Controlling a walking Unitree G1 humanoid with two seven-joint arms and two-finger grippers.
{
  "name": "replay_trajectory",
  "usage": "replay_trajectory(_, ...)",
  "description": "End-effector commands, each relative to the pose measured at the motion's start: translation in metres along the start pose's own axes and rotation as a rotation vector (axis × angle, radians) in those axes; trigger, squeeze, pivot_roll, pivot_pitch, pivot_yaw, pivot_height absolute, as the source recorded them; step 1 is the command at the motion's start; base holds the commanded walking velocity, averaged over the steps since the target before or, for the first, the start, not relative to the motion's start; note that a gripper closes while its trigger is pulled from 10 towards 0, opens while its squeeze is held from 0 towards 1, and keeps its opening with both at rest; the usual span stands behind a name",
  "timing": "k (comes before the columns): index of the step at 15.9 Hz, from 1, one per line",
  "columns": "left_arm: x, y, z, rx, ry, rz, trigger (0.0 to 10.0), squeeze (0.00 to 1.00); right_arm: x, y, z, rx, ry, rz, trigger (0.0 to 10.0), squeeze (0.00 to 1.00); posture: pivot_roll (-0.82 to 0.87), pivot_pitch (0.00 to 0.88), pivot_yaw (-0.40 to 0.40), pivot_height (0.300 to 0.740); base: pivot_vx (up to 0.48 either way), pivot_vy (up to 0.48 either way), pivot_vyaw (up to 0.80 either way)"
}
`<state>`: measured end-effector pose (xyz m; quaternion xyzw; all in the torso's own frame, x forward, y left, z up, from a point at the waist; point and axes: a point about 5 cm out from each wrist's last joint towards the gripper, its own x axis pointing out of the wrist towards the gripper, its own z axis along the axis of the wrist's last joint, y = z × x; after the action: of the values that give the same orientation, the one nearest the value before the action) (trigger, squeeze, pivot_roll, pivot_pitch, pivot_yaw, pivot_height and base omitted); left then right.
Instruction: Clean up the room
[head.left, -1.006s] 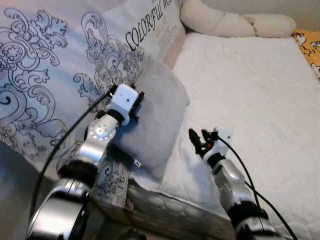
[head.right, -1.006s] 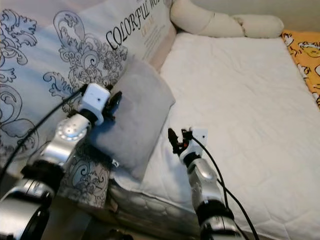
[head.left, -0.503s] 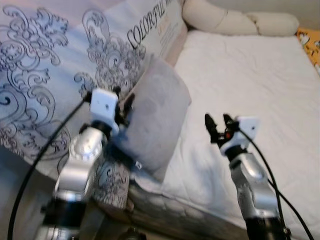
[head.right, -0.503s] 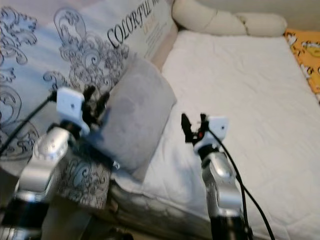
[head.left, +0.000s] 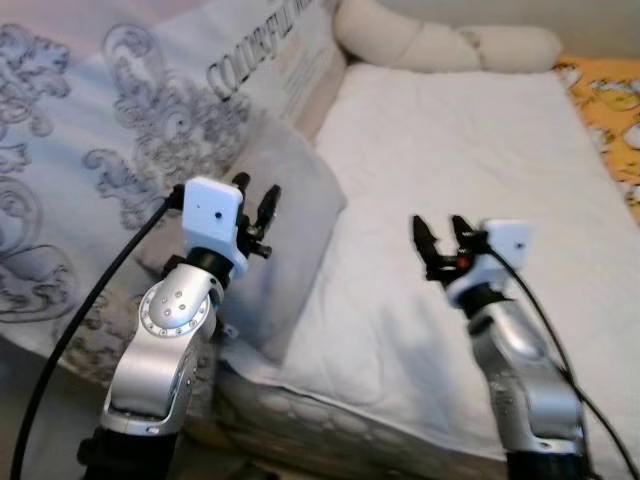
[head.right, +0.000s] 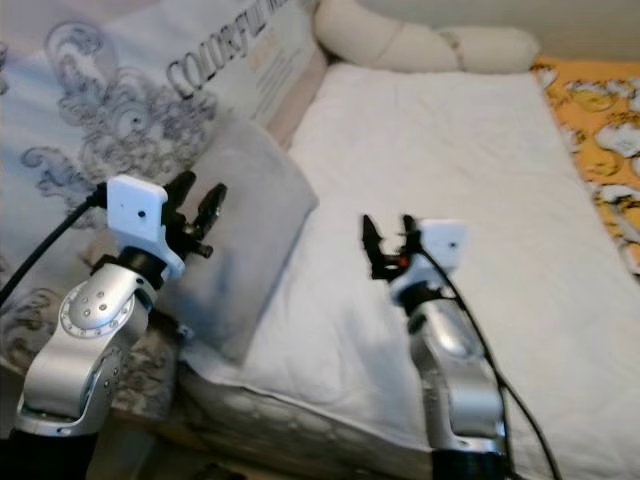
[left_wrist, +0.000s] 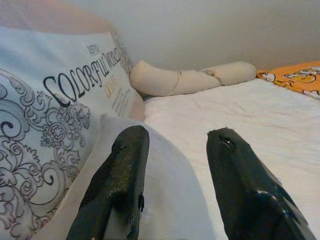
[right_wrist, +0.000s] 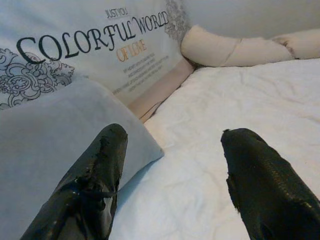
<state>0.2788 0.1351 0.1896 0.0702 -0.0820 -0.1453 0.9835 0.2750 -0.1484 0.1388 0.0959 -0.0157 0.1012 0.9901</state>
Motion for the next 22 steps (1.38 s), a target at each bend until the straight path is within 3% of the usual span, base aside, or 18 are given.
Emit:
replay_trajectory(1, -0.004, 0.008, -0.008, 0.029, 0.050, 0.040, 10.0, 0.28, 0.001, 0.008, -0.001, 0.003, 0.018, 0.020, 10.0, 0.00, 0.01, 0.000, 0.050, 0.740, 0.000, -0.401, 0.00)
replay_trajectory(6, -0.010, 0.020, -0.029, 0.011, 0.137, 0.123, 10.0, 0.28, -0.003, 0.009, 0.001, -0.017, 0.045, 0.012, 10.0, 0.00, -0.02, 0.000, 0.038, 0.740, 0.000, -0.402, 0.00)
replay_trajectory(9, -0.019, 0.029, -0.038, 0.016, 0.183, 0.175, 10.0, 0.28, -0.010, 0.000, -0.010, -0.075, 0.116, -0.023, 10.0, 0.00, -0.02, 0.000, 0.033, 0.740, 0.000, -0.399, 0.00)
replay_trajectory(13, -0.023, 0.026, -0.044, 0.021, 0.199, 0.175, 10.0, 0.29, -0.014, -0.007, -0.020, -0.083, 0.189, -0.073, 10.0, 0.00, -0.03, 0.000, 0.032, 0.740, 0.000, -0.398, 0.00)
replay_trajectory(22, -0.028, 0.015, -0.050, 0.023, 0.215, 0.148, 10.0, 0.28, -0.018, -0.018, -0.023, -0.220, 0.227, -0.136, 10.0, 0.00, -0.04, 0.000, 0.031, 0.740, 0.000, -0.398, 0.00)
